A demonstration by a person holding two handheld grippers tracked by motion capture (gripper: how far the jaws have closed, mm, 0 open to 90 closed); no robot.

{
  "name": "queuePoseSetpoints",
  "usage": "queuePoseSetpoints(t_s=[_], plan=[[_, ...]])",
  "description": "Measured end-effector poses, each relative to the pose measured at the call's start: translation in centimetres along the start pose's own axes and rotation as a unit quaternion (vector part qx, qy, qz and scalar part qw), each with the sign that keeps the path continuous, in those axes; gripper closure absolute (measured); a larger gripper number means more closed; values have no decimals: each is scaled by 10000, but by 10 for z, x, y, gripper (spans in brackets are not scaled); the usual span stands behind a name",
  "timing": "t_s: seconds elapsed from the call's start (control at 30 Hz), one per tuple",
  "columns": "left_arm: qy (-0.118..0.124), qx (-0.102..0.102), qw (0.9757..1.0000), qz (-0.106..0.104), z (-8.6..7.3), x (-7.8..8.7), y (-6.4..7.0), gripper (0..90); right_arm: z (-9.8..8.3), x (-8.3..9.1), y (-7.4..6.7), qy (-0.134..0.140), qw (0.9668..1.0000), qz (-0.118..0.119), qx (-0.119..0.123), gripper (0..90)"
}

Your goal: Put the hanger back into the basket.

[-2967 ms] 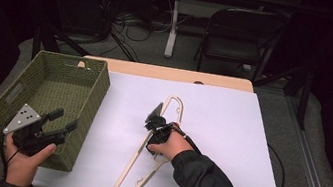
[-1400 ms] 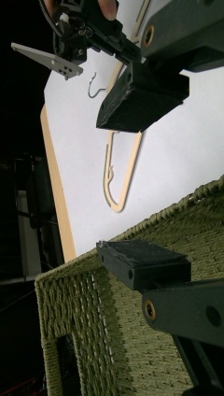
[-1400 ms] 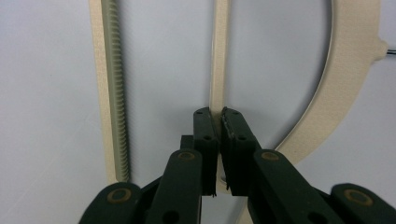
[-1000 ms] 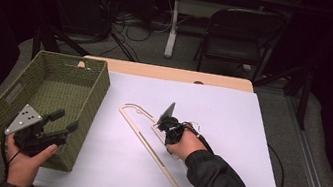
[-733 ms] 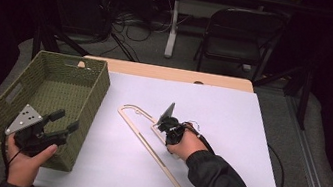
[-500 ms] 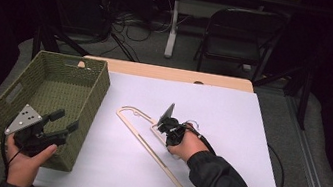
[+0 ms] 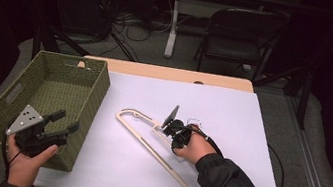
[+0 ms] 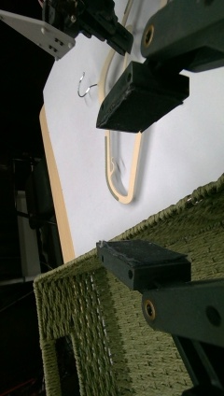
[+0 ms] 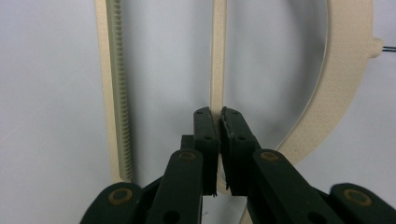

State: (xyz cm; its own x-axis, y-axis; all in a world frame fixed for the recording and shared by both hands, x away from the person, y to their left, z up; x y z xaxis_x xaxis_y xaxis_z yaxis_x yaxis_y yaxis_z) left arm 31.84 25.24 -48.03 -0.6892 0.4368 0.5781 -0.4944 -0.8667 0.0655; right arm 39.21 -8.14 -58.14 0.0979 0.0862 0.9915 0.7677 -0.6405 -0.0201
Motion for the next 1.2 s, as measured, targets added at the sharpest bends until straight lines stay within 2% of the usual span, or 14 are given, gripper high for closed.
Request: queuePoseSetpoints(t_s=[0.03, 0.13, 0.17, 0.23, 0.33, 0.5, 0.6, 0.67, 0.8, 0.93, 1.0, 1.03, 1.07, 1.2], plan=[[2, 2, 10000, -4, 0, 0, 0, 347, -3, 3, 1, 25, 10000, -15, 71, 860], [-2, -5, 10000, -12, 0, 0, 1, 347, -4, 4, -1, 95, 9999, -23, 78, 861], [-7, -11, 10000, -17, 0, 0, 1, 347, -6, 5, -2, 138, 9997, -93, 172, 860], [-11, -31, 10000, -23, 0, -1, 2, 347, -8, 6, -4, 142, 9997, -37, 203, 860], [-24, -30, 10000, -41, 0, -2, 3, 347, -11, 9, -5, 183, 9990, -214, 342, 860], [-38, -47, 10000, -40, 1, -2, 4, 347, -15, 11, -5, 229, 9984, -276, 441, 860], [-50, -64, 9999, -60, 1, -3, 5, 348, -17, 14, -4, 242, 9975, -414, 522, 860], [-55, -87, 9999, -81, 2, -3, 7, 347, -20, 15, -4, 312, 9963, -454, 659, 859], [-67, -140, 9998, -101, 3, -2, 10, 348, -23, 18, -5, 386, 9950, -561, 734, 860], [-69, -191, 9997, -155, 6, -1, 16, 348, -28, 22, -6, 529, 9922, -730, 855, 859], [-84, -214, 9996, -174, 7, -2, 18, 350, -30, 24, -5, 461, 9896, -967, 957, 859], [-84, -214, 9996, -174, 7, -2, 18, 351, -30, 24, -5, 461, 9896, -967, 957, 859], [-115, -233, 9995, -204, 7, -3, 21, 351, -32, 26, -4, 448, 9868, -1167, 1031, 859], [-139, -284, 9991, -265, 9, -5, 25, 354, -34, 30, -3, 494, 9863, -1151, 1077, 859]])
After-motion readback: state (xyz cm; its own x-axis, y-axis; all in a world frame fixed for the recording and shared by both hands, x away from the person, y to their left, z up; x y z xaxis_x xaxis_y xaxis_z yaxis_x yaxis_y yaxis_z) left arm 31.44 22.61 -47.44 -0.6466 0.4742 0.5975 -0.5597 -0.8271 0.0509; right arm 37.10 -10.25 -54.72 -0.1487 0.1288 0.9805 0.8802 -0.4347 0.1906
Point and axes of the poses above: each handheld gripper's, and its own axes: x roughly backward along the jaws, z roughly out of its top, y roughly to its right, the point moved 7 cm from there along -x, roughly forward along the jaws, and after that the axes turned 15 degrees about -y, right-handed, at the moved point
